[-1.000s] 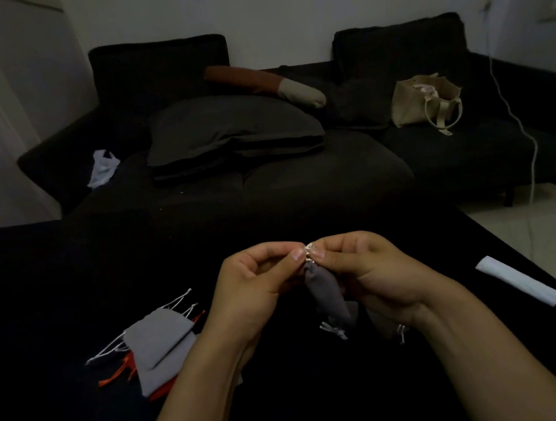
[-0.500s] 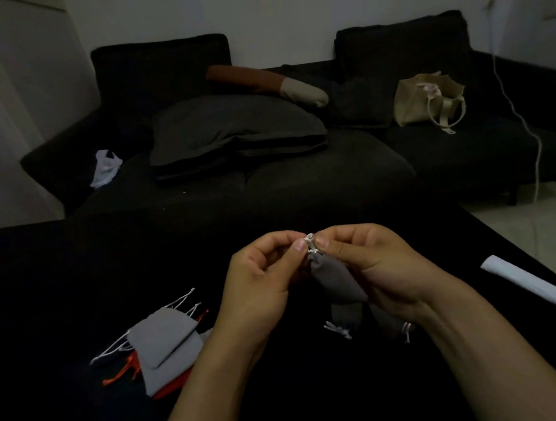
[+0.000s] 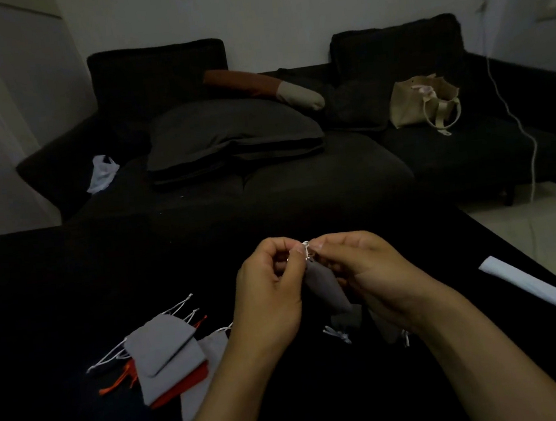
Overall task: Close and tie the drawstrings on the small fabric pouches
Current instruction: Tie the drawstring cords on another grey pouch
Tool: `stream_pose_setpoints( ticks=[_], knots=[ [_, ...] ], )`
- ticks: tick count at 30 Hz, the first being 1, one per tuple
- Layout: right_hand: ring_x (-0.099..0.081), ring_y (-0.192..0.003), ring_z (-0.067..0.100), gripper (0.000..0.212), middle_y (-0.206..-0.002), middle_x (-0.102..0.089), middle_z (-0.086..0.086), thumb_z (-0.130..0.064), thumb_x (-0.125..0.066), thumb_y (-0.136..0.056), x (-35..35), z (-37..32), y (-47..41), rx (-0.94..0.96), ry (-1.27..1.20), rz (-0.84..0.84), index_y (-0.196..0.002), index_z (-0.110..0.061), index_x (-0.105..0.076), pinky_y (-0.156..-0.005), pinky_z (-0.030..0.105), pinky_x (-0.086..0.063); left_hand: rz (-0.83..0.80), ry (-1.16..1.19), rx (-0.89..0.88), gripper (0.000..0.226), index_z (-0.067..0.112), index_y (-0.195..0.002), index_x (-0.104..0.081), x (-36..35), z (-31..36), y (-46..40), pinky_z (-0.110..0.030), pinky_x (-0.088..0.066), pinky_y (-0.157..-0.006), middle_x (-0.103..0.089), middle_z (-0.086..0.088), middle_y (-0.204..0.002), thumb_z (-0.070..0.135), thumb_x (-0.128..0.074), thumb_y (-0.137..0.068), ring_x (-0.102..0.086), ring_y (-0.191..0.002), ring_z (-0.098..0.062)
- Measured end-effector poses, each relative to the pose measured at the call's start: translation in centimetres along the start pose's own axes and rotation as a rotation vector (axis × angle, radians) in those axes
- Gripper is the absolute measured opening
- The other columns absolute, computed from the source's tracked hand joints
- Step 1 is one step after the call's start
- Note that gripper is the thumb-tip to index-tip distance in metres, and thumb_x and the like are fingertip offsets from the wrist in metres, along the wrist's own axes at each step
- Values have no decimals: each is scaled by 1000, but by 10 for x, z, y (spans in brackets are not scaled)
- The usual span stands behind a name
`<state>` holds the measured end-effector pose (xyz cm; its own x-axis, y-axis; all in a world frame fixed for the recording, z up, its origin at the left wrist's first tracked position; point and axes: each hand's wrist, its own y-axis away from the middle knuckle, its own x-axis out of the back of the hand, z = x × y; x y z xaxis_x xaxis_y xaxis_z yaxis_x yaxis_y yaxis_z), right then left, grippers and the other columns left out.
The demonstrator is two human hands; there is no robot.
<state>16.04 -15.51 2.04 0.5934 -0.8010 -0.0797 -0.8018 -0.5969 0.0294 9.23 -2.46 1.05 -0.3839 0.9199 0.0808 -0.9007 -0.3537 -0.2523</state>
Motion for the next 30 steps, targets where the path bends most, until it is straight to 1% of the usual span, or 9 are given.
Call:
stream_pose_setpoints(
  ticks=[2,7,12,14,20,23,25,28,30],
  knots=[
    [-60,-61,8,22,-66,-66,0,-17,-54,-96,0,1,0,-15,-37,-1,-92,-3,-70,-60,21,-44,6,6,-21,12,20,-94,-68,1,1,0,-18,-55,-68,-74,2,-85,16,-57,-96,-71,-79,-7],
    [-63,-87,21,21,-95,-67,17,-12,-57,-93,4,1,3,-26,-105,-49,-102,3,-68,-77,28,-49,-27,131,15,11,12,-94,-70,2,4,1,-15,-54,-67,-76,0,-82,9,-59,-95,-73,-79,-7],
    [-66,-71,7,23,-82,-71,5,-13,-51,-98,3,0,4,-71,-97,-88,-101,1,-69,-61,18,-50,-77,190,112,14,10,-99,-70,8,4,0,-31,-58,-81,-76,-6,-92,11,-57,-96,-73,-90,-17],
    [-66,-71,6,24,-81,-71,3,-17,-50,-99,1,0,4,-79,-62,-104,-98,-4,-71,-62,18,-50,-94,216,152,15,12,-101,-71,10,4,0,-34,-58,-83,-76,-6,-95,13,-57,-96,-73,-94,-19],
    [-70,-99,21,24,-104,-74,11,-22,-56,-97,2,-3,6,-54,89,-86,-105,-7,-73,-88,34,-55,-49,224,64,9,9,-96,-70,3,3,2,-15,-53,-66,-76,-2,-82,7,-62,-91,-72,-77,-8],
    [-68,-74,10,20,-85,-72,8,-16,-56,-96,-3,-1,6,-19,-1,-37,-96,-5,-72,-65,20,-53,-4,200,-9,9,6,-96,-70,2,5,4,-15,-54,-66,-75,-3,-80,4,-63,-91,-72,-74,-8],
    [-65,-72,10,20,-84,-71,10,-15,-56,-95,-5,-1,6,-10,-15,-17,-97,-2,-71,-61,18,-49,21,178,-29,9,7,-94,-70,0,5,4,-14,-53,-63,-76,-1,-78,4,-62,-92,-73,-72,-8],
    [-64,-86,23,25,-99,-71,24,-14,-57,-95,-3,-2,6,4,-24,-4,-104,5,-69,-76,31,-47,56,158,-11,9,11,-93,-68,-3,3,6,-24,-58,-63,-76,-2,-79,7,-60,-94,-74,-71,-14],
    [-67,-91,26,22,-103,-72,22,-13,-60,-92,-2,-4,7,5,-50,-6,-102,3,-71,-82,35,-49,98,129,-20,9,14,-92,-69,-4,1,6,-31,-59,-68,-75,-4,-82,11,-60,-94,-74,-76,-17]
  ],
)
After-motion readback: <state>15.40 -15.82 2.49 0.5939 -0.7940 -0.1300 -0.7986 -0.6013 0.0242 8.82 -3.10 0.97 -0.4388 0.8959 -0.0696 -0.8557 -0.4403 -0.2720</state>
